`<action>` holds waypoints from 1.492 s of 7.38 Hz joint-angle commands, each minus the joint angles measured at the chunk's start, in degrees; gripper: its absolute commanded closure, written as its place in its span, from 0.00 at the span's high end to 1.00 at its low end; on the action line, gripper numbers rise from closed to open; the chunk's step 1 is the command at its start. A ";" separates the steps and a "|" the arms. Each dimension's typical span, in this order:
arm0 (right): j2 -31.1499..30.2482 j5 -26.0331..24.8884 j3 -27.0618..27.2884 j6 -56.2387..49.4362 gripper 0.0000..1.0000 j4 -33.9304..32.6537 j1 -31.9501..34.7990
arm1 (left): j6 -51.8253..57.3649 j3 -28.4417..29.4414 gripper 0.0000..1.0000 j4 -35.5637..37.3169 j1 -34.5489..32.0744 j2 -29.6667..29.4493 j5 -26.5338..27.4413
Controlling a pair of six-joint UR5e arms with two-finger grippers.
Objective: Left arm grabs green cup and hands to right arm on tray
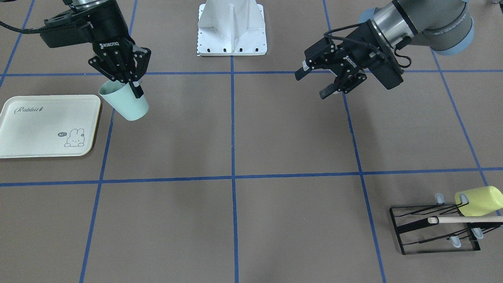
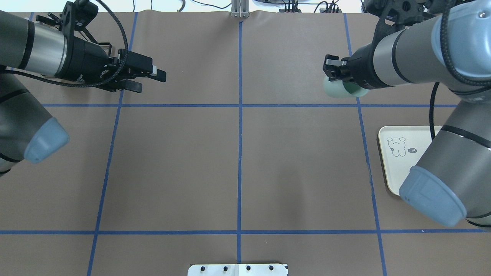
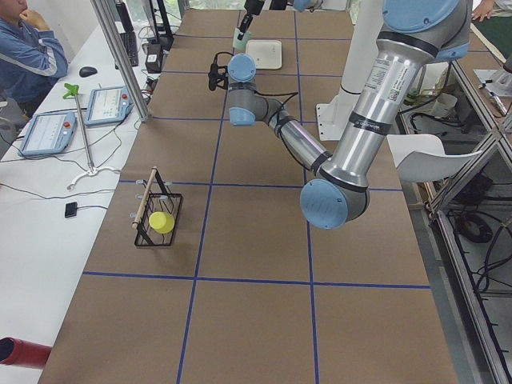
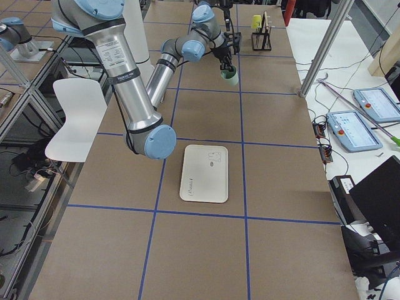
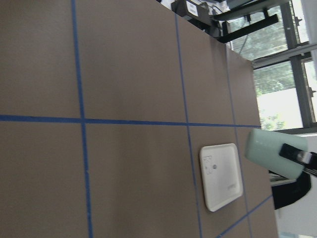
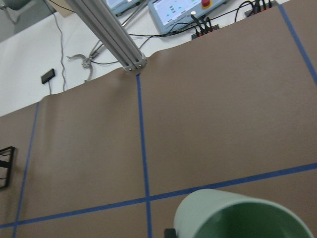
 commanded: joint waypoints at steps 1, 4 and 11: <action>-0.12 0.62 3.72 -8.75 0.00 -14.85 0.64 | 20.89 -0.29 1.00 13.93 -5.40 4.66 0.13; -4.58 5.63 5.31 -20.60 0.00 -17.19 2.31 | 53.24 1.46 1.00 20.48 -15.51 17.21 0.04; -17.24 10.37 6.10 -36.35 0.00 -12.54 7.13 | 79.09 9.82 1.00 42.94 -34.33 28.71 -0.05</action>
